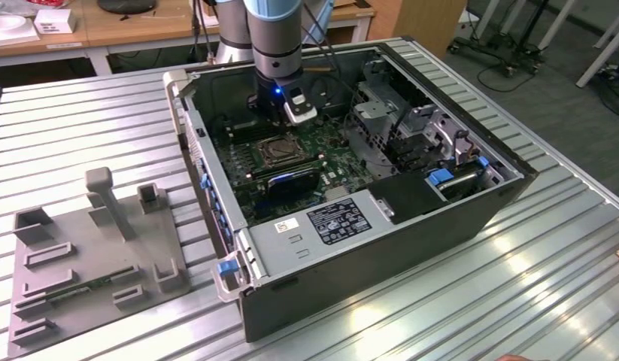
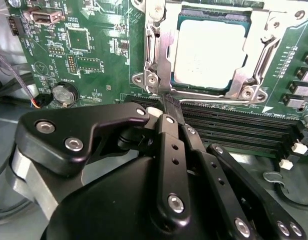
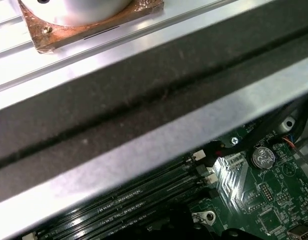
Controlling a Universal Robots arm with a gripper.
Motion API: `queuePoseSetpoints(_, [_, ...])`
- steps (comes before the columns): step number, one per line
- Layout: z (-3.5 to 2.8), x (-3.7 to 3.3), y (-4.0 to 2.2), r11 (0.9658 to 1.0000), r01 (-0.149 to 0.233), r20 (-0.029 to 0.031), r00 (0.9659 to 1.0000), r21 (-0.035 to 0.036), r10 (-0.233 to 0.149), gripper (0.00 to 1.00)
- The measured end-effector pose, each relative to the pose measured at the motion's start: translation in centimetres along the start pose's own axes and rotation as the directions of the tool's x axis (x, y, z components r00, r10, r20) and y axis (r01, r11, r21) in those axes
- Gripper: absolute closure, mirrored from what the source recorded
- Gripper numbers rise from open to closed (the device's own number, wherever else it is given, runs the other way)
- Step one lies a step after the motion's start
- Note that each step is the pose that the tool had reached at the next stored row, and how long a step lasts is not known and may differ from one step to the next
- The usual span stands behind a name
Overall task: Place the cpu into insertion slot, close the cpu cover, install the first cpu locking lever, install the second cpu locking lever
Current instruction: 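Install the first cpu locking lever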
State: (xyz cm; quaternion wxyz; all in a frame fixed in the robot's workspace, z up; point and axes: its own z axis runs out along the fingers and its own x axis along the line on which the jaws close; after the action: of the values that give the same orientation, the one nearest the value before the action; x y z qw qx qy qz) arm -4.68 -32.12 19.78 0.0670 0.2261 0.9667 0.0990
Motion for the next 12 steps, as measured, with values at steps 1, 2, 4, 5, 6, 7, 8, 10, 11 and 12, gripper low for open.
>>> queuePoseSetpoints(1, [0.00,0.00,-0.01,1.0000,0.000,0.0008,1.0000,0.0011,0.000,0.90])
queuePoseSetpoints(2, [0.02,0.00,-0.01,1.0000,0.000,0.0020,1.0000,0.0020,0.000,0.90])
queuePoseSetpoints(4, [0.05,0.00,-0.02,1.0000,0.000,0.0043,1.0000,0.0042,0.000,0.90])
queuePoseSetpoints(5, [0.06,0.00,-0.02,1.0000,0.000,0.0054,1.0000,0.0054,0.000,0.90])
queuePoseSetpoints(6, [0.06,0.00,-0.02,1.0000,0.000,0.0061,1.0000,0.0064,0.000,0.90])
queuePoseSetpoints(7, [0.06,0.00,-0.02,1.0000,0.000,0.0061,1.0000,0.0064,0.000,0.90])
queuePoseSetpoints(8, [0.06,0.00,-0.02,1.0000,0.000,0.0062,1.0000,0.0065,0.000,0.90])
queuePoseSetpoints(10, [-0.01,0.00,0.00,1.0000,0.000,0.0062,1.0000,0.0068,0.000,0.90])
queuePoseSetpoints(11, [-0.08,-0.01,0.01,1.0000,-0.001,0.0063,1.0000,0.0067,0.000,0.90])
queuePoseSetpoints(12, [-0.16,-0.02,0.03,1.0000,-0.001,0.0063,1.0000,0.0066,0.001,0.90])
